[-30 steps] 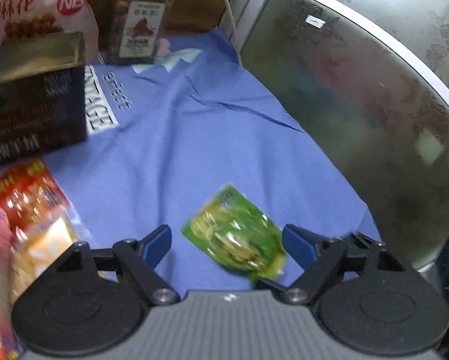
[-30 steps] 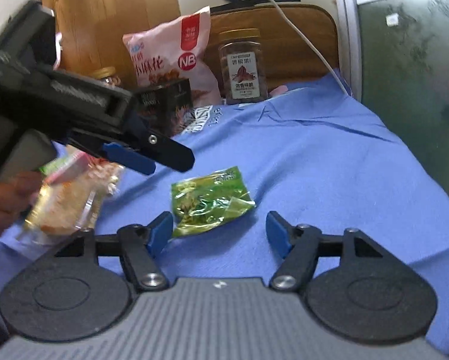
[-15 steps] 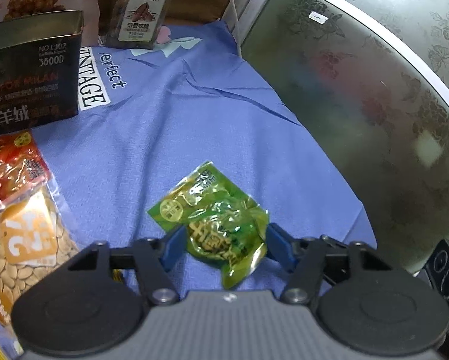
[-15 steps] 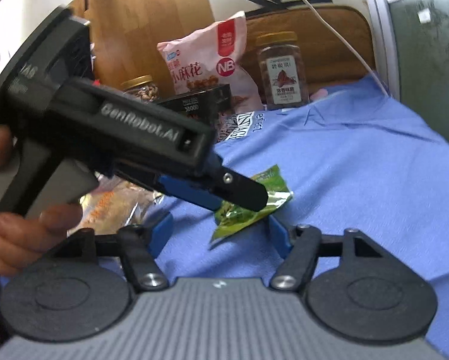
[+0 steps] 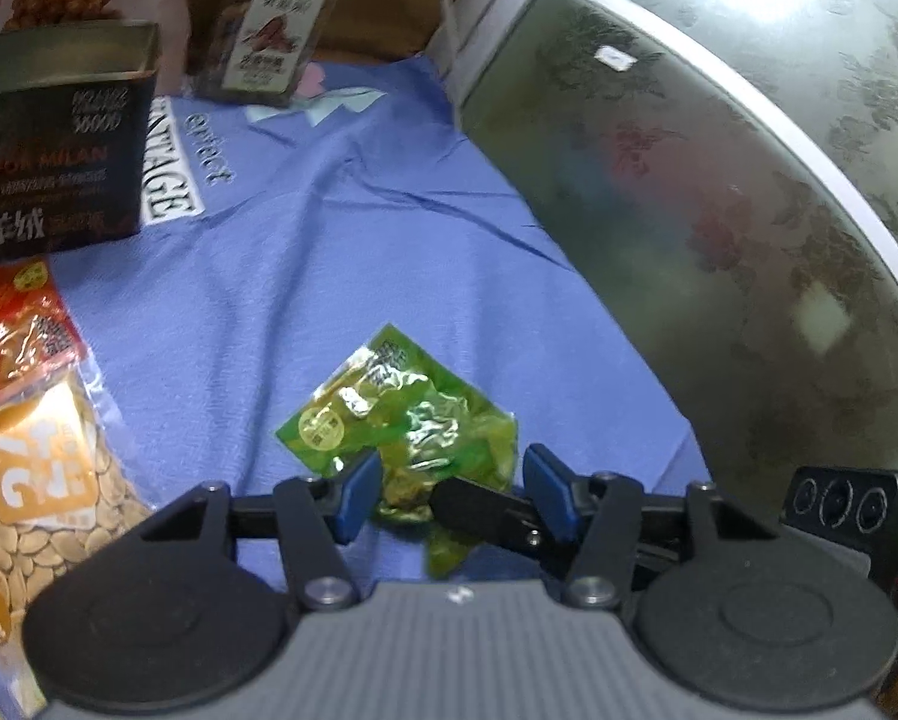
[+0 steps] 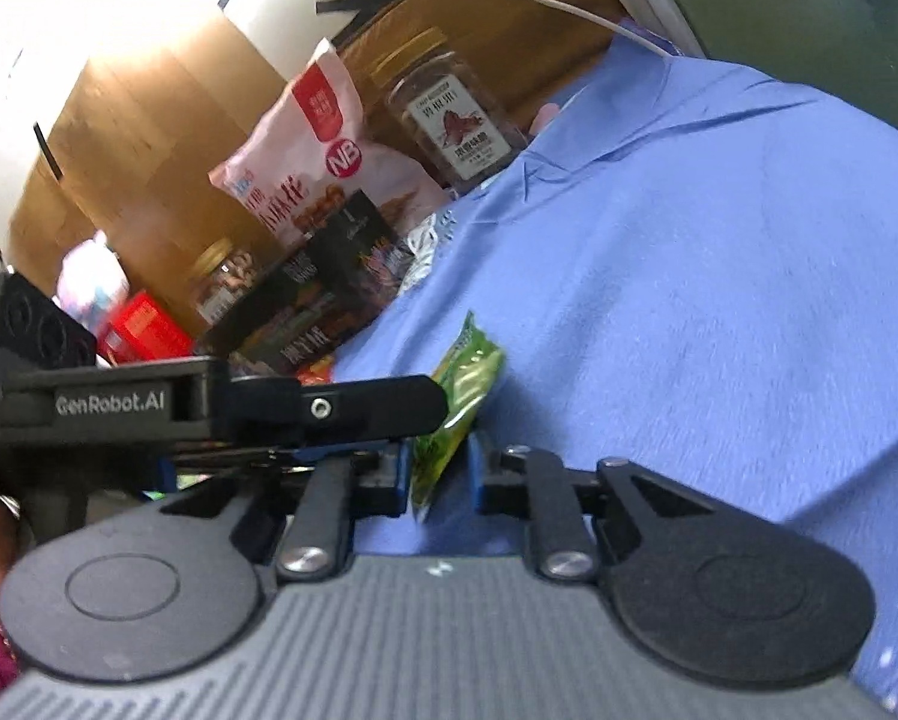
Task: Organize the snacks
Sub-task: 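Grasp the green pickle packet with the left tool, then carry the green packet into the tin box and release it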
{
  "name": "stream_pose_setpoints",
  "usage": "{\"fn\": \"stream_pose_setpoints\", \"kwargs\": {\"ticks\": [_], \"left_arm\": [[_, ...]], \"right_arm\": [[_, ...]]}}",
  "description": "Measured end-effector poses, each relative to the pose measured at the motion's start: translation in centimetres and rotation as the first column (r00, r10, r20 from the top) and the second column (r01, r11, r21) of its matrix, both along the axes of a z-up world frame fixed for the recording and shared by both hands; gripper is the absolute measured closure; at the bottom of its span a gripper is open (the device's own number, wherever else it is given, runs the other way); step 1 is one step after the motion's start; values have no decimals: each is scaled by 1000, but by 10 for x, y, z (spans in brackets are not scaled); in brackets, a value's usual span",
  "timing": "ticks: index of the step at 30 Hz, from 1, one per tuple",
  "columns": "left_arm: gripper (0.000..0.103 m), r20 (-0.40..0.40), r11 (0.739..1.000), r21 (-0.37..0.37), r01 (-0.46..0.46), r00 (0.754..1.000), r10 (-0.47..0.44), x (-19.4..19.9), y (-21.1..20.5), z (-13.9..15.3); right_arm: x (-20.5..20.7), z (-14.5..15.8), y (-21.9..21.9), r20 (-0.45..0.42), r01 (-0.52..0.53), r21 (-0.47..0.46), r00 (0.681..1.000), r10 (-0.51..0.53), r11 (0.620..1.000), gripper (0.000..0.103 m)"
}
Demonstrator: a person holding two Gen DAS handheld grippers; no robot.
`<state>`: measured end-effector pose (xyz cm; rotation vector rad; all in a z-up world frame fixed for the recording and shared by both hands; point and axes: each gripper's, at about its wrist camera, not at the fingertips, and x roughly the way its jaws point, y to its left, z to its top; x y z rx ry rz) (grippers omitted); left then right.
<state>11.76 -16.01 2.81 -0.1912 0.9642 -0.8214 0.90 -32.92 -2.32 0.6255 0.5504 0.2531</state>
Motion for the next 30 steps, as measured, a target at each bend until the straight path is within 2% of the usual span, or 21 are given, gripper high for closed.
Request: {"fn": "stream_pose_setpoints", "kwargs": {"ticks": [2,4,11,17,23,30], "left_arm": [[50,18,1000,-11,13,1000,-13,-6,0,6],[50,24,999,-27,22,999,-21,-9,-1,11],[50,85,996,-82,27,996,-20,-19,12,35],[50,148,993,-115,-6,989,23,-22,39,60],[50,218,989,-129,-77,970,104,-7,76,86],[50,275,978,-109,-178,940,202,47,113,109]], "right_arm": [[-7,3,-2,2,5,38,1000,-5,999,86],[-13,9,-1,12,14,36,1000,-15,999,87],[-22,36,11,71,33,-31,997,-31,999,87],[-16,59,31,132,11,-83,991,0,996,87],[13,81,64,198,-60,-151,976,90,987,87],[83,105,100,242,-146,-198,951,193,969,87]]}}
